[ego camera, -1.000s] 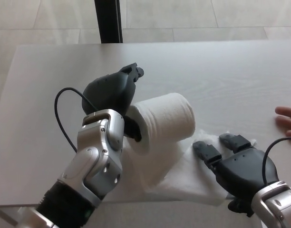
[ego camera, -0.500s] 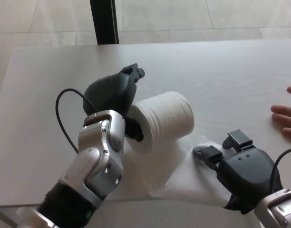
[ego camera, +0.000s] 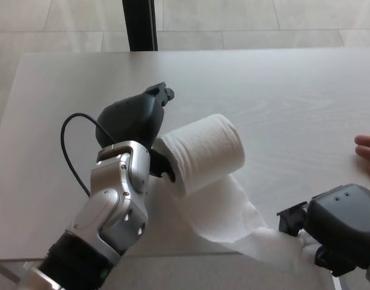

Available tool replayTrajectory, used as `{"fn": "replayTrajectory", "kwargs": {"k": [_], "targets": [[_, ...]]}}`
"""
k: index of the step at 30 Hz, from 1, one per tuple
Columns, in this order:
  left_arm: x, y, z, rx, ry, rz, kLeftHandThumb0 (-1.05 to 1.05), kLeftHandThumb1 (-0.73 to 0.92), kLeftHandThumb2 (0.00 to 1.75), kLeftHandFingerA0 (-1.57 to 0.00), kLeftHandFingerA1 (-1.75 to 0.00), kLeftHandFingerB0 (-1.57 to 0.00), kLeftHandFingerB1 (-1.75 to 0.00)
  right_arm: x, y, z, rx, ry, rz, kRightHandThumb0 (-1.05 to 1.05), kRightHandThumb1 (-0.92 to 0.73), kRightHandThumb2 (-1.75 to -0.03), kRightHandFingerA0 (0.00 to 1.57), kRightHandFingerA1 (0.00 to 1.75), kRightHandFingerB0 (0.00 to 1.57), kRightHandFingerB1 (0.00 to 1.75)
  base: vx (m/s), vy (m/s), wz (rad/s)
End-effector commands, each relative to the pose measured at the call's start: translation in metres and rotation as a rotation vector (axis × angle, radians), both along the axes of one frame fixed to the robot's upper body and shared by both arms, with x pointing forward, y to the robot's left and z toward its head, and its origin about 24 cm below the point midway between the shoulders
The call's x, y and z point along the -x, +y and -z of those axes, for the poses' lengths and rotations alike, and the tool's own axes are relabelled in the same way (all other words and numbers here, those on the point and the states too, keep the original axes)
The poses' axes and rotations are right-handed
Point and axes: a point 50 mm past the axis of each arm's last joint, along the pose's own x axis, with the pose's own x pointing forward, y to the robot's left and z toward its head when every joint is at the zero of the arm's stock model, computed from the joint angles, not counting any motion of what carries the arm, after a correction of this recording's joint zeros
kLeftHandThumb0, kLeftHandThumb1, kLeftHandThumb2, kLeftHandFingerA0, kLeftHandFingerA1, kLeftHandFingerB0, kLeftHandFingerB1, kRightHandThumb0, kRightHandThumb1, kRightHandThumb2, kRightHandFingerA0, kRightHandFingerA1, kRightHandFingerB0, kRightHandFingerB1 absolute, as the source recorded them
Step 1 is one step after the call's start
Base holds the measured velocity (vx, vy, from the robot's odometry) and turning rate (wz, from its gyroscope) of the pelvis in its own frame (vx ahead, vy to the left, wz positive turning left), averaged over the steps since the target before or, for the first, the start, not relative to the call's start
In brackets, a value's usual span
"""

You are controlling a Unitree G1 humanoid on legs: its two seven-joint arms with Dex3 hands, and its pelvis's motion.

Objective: A toilet paper roll is kept in the middle of the desk infront of the robot. The robot places its left hand on the top of the toilet paper roll to hold it still and uses its right hand to tear off a piece of toilet paper from it and hands the paper to a person

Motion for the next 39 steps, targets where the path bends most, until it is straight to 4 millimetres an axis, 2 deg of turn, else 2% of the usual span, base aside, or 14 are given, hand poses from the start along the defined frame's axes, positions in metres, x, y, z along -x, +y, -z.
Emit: {"fn": "replayTrajectory", "kwargs": {"k": [1,3,5,8,12,16,17,19,21,25,30,37,38,39], "targets": [[0.003,0.006,0.005,-0.039,-0.013,0.005,-0.57,0.87,0.66,-0.4,-0.52,-0.31,-0.42,0.008,0.008,-0.003,-0.106,0.045,-0.017,-0.28,-0.53,-0.94,1.11,1.73,0.98,0.82,0.0,0.0,0.0],[0.003,0.006,0.005,-0.032,-0.017,0.0,-0.57,0.87,0.66,-0.41,-0.52,-0.31,-0.42,0.008,0.011,-0.004,-0.169,0.006,-0.006,-0.31,-0.49,-0.94,1.08,1.72,1.02,0.81,0.0,0.0,0.0],[0.004,0.008,0.006,-0.025,-0.01,-0.008,-0.58,0.87,0.66,-0.43,-0.49,-0.32,-0.41,0.009,0.019,-0.005,-0.29,-0.01,0.042,-0.34,-0.51,-0.94,1.07,1.75,0.93,0.93,0.0,0.0,0.0],[0.006,0.006,0.008,-0.024,0.011,-0.006,-0.58,0.87,0.66,-0.4,-0.49,-0.32,-0.4,0.011,0.028,-0.005,-0.436,0.037,0.123,-0.27,-0.52,-1.21,1.07,1.75,0.86,1.41,0.0,0.0,0.0],[0.009,0.004,0.014,-0.014,0.03,-0.002,-0.59,0.87,0.66,-0.42,-0.47,-0.32,-0.39,0.016,0.037,-0.002,-0.607,0.099,0.227,-0.24,-0.44,-1.34,0.99,1.75,0.81,1.55,0.0,0.0,0.0],[0.009,0.004,0.014,-0.013,0.035,-0.003,-0.59,0.87,0.66,-0.42,-0.47,-0.32,-0.39,0.017,0.039,-0.001,-0.641,0.111,0.247,-0.24,-0.44,-1.34,0.99,1.75,0.81,1.55,0.0,0.0,0.0],[0.009,0.004,0.014,-0.014,0.035,-0.002,-0.59,0.88,0.66,-0.43,-0.47,-0.32,-0.4,0.017,0.04,-0.001,-0.666,0.123,0.259,-0.3,-0.46,-1.32,0.92,1.75,0.75,1.59,0.0,0.0,0.0],[0.01,0.004,0.018,0.002,0.032,0.004,-0.58,0.86,0.65,-0.43,-0.46,-0.33,-0.4,0.012,0.053,-0.003,-1.145,0.189,0.463,-0.3,-0.45,-1.35,1.04,1.75,0.86,1.57,0.0,0.0,0.0],[0.012,0.005,0.02,0.015,0.033,0.006,-0.59,0.85,0.65,-0.42,-0.49,-0.32,-0.41,0.008,0.057,-0.011,-1.4,0.284,0.563,-0.36,-0.39,-1.41,1.05,1.75,0.91,1.51,0.0,0.0,0.0],[0.014,0.006,0.021,0.025,0.036,0.02,-0.58,0.85,0.65,-0.38,-0.47,-0.32,-0.4,0.001,0.059,-0.024,-1.624,0.31,0.589,-0.35,-0.35,-1.47,1.09,1.75,0.91,1.48,0.0,0.0,0.0],[0.015,0.004,0.02,0.035,0.016,0.037,-0.57,0.85,0.65,-0.42,-0.44,-0.34,-0.38,-0.005,0.059,-0.04,-1.68,0.282,0.57,-0.4,-0.37,-1.45,1.07,1.75,0.81,1.62,0.0,0.0,0.0],[0.018,-0.006,0.019,0.032,-0.068,0.136,-0.55,0.83,0.65,-0.49,-0.44,-0.38,-0.4,-0.007,0.059,-0.058,-1.789,0.279,0.511,-0.39,-0.37,-1.47,1.09,1.75,0.82,1.64,0.0,0.0,0.0],[0.02,-0.009,0.019,-0.014,-0.135,0.202,-0.55,0.84,0.65,-0.53,-0.47,-0.39,-0.4,-0.008,0.06,-0.063,-1.805,0.278,0.496,-0.52,-0.44,-1.32,1.32,1.52,1.02,1.35,0.0,0.0,0.0],[0.02,-0.01,0.018,-0.033,-0.148,0.225,-0.57,0.67,1.01,-0.44,-0.59,-0.34,-0.54,-0.009,0.06,-0.065,-1.814,0.28,0.492,-0.43,-0.35,-1.48,1.09,1.75,0.83,1.68,0.0,0.0,0.0]]}}
